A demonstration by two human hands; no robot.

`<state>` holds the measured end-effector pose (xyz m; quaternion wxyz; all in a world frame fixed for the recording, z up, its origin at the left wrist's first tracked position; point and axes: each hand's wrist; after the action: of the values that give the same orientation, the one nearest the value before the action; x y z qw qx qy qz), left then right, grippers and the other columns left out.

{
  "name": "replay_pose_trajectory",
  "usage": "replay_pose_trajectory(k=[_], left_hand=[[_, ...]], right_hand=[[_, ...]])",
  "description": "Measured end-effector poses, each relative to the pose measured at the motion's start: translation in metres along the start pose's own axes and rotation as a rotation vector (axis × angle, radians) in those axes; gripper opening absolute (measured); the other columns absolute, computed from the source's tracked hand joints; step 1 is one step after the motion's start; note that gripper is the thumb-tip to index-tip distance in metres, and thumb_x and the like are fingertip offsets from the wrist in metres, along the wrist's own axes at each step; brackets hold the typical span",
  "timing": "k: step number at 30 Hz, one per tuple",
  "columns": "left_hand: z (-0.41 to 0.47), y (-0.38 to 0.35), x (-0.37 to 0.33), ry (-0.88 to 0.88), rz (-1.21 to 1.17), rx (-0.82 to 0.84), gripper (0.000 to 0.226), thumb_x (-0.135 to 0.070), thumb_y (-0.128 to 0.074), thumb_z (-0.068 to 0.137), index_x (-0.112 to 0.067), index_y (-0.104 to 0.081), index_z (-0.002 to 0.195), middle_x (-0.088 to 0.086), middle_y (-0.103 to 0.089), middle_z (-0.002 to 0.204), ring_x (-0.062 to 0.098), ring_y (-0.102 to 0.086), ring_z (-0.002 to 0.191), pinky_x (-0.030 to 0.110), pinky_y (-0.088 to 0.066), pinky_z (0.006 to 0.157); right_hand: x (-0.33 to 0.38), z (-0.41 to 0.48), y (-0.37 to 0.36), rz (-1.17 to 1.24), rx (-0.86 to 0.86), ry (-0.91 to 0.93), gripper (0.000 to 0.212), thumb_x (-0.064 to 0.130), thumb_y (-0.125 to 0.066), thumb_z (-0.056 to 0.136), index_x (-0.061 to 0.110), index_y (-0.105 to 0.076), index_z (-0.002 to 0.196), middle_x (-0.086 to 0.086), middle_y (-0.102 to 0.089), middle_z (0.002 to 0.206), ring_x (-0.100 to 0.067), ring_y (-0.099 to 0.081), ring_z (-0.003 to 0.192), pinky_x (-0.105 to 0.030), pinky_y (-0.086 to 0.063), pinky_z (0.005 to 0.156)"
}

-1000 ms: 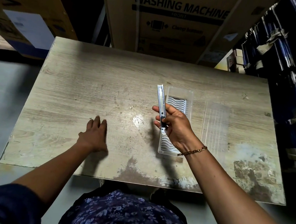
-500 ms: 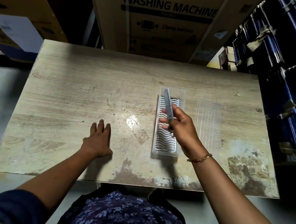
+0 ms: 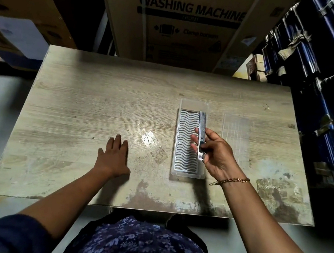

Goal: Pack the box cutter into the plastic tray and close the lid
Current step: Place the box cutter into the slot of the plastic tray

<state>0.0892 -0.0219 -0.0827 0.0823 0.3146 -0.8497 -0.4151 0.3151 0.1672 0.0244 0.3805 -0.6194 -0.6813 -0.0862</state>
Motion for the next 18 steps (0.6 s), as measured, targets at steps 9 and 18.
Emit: replay_pose_trajectory(k=[9, 18], left_hand=[[0.000, -0.006, -0.010, -0.044, 0.030, 0.064, 0.117, -0.046, -0.071, 0.076, -0.016, 0.009, 0.157, 0.008, 0.022, 0.165, 0.033, 0.016, 0.153, 0.066, -0.028, 0.113], [0.001, -0.007, -0.009, -0.049, 0.028, 0.074, 0.118, -0.046, -0.071, 0.077, -0.017, 0.011, 0.156, 0.008, 0.026, 0.164, 0.034, 0.018, 0.152, 0.066, -0.026, 0.115]], right_hand=[[-0.015, 0.029, -0.001, -0.146, -0.166, 0.030, 0.022, 0.014, -0.053, 0.095, 0.008, -0.061, 0.115, -0.008, -0.074, 0.095, -0.018, -0.070, 0.070, -0.031, -0.054, 0.061], [-0.031, 0.074, -0.012, -0.887, -0.377, 0.133, 0.018, 0.011, -0.051, 0.083, 0.018, -0.054, 0.067, -0.010, -0.063, 0.078, -0.030, -0.061, 0.077, -0.036, -0.051, 0.070]])
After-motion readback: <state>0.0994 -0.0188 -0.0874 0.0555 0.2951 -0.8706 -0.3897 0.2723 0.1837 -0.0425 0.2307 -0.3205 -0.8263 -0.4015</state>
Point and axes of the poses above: each hand's wrist, its own z-axis towards the middle knuckle, its own y-axis out of the back of the hand, x = y × z
